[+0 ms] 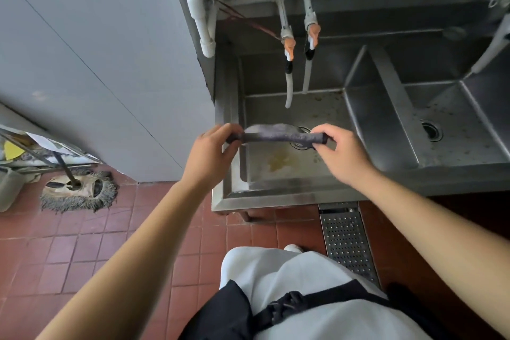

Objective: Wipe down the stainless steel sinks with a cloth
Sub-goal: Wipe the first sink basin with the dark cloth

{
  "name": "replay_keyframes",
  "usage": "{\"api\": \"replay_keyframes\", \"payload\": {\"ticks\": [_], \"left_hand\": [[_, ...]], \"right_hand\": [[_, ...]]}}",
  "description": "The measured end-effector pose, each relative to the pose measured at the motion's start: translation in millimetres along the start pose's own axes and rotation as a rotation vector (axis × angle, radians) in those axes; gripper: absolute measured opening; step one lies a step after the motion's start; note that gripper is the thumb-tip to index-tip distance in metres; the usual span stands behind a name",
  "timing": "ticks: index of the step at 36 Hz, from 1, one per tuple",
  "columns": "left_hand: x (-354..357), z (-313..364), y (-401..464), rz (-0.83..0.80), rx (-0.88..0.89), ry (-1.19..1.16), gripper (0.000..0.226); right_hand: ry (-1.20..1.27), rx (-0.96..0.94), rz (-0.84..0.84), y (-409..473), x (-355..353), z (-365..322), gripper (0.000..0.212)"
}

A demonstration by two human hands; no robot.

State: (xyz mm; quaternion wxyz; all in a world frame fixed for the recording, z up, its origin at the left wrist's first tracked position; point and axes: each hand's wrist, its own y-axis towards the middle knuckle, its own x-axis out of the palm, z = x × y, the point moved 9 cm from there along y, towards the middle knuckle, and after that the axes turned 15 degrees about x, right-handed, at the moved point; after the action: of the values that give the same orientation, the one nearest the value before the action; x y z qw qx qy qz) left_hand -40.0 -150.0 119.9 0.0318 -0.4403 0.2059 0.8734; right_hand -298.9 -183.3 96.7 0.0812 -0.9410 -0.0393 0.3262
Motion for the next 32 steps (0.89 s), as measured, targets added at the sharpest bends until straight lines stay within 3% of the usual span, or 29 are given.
{"api": "replay_keyframes", "payload": {"ticks": [3, 8, 14, 17, 24, 30, 32], "left_hand": [[35.2, -4.3, -33.1, -0.115, 0.034, 0.049, 0.019], [103.5, -6.5, -105.6, -0.4, 0.065, 0.048, 0.024], [109.4, -5.4, -124.1, -0.304, -0.022, -0.117, 0.022], [107.9, -14.3, -121.6, -0.226, -0.159, -0.273, 0.023], [108.8, -39.9, -100.1, -0.079, -0.465, -0.36, 0.018], [117.3, -52.0, -83.9, -0.062, -0.597, -0.504, 0.013], [124.5, -53.9, -85.0, -0.137, -0.607, -0.551, 0.026]], "right_hand": [[-0.136, 0.061, -0.052, -16.6, 30.4, 40.3, 0.028], [-0.364, 0.199, -0.279, -53.5, 78.5, 115.0, 0.029], [-0.218, 0.236, -0.279, -70.9, 80.3, 131.1, 0.025], [-0.159, 0.302, -0.251, -68.2, 73.9, 134.4, 0.019], [-0.137, 0.364, -0.18, -41.9, 70.6, 122.7, 0.018], [-0.095, 0.417, -0.249, -22.3, 77.3, 117.3, 0.017], [-0.092, 0.44, -0.249, -22.3, 77.6, 121.0, 0.023]]}}
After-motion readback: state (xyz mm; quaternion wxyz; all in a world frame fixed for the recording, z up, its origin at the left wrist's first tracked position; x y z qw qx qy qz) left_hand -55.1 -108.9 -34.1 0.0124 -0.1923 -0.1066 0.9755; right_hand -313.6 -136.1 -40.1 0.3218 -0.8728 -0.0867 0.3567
